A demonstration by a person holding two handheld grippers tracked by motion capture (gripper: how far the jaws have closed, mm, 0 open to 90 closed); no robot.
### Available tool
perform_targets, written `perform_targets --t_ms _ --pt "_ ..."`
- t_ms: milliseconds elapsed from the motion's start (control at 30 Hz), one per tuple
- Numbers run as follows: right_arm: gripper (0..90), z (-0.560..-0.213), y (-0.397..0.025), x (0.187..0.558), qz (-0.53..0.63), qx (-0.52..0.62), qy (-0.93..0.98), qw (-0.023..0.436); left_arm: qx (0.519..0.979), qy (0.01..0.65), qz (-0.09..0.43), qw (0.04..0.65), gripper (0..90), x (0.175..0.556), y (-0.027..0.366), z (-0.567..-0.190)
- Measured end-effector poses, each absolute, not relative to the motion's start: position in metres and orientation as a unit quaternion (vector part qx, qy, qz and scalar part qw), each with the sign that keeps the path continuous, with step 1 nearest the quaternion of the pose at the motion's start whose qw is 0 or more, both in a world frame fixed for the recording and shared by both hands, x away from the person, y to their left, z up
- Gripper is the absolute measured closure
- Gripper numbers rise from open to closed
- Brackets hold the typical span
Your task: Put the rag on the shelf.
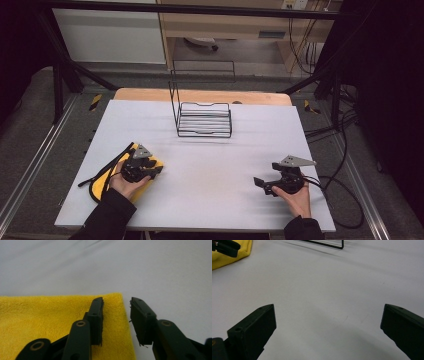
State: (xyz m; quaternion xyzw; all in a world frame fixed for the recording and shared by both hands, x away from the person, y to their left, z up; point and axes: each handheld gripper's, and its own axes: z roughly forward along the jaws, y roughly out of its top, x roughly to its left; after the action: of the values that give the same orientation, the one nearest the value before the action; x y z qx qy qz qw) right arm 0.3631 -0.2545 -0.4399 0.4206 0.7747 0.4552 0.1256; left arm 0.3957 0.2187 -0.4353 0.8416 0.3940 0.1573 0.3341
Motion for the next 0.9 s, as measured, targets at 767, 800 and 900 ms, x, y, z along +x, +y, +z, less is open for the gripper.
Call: perform_targets --t_ms 767,800,900 --pt "0.9 -0.441 -0.254 0.364 0.452 0.421 0.776 0.125 0.816 0.442 0.153 0.339 85.2 0.395 0.214 -0.423" --pt "0.9 -0.441 -0.254 0.364 0.452 0.421 0.776 0.125 0.813 0.446 0.152 0.341 85.2 0.395 0.213 -0.421" --pt "0.9 -0.441 -0.253 0.365 0.451 0.423 0.776 0.123 0.806 0.455 0.142 0.35 85.2 0.393 0.209 -0.418"
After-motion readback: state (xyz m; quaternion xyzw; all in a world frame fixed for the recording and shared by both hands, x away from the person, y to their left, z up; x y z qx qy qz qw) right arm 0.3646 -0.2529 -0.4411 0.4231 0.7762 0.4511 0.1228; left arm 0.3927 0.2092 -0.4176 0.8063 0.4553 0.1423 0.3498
